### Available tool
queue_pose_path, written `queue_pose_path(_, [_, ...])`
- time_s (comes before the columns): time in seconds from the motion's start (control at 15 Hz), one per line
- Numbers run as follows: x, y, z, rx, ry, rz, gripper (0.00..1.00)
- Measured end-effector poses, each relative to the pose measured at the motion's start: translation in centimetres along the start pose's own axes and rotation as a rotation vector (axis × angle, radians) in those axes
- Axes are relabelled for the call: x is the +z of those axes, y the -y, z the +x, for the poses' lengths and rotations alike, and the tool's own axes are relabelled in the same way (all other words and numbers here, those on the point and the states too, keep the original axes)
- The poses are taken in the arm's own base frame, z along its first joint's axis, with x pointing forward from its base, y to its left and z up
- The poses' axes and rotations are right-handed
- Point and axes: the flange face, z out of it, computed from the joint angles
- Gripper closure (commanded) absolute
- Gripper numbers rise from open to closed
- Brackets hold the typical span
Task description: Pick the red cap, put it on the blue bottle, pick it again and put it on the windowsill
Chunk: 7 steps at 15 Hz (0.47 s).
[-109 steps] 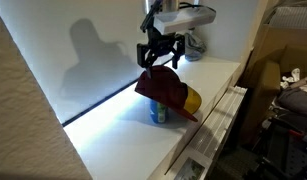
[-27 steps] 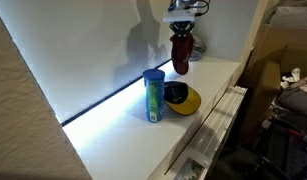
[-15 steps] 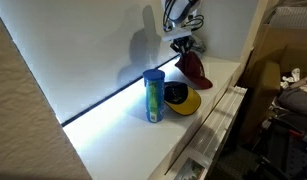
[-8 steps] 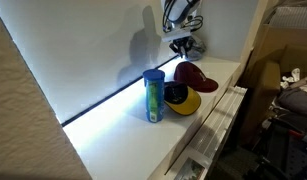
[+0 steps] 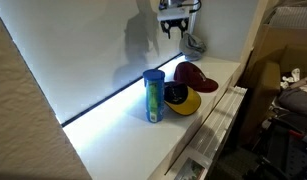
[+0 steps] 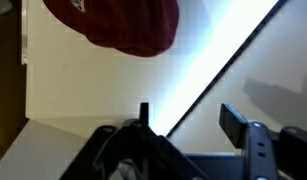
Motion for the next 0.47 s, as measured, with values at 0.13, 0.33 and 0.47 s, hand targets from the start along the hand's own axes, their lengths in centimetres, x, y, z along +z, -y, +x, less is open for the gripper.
queue_pose_path(0.13, [-5.7,0.0,0.0,-0.038,-0.036,0.105,0.06])
queue_pose_path(0.33, [-11.2,-0.9,-1.5,-0.100,-0.024,0.194,0.00])
queue_pose_path(0.47, [-11.3,-1.3,-1.9,-0.109,-0.020,0.196,0.00])
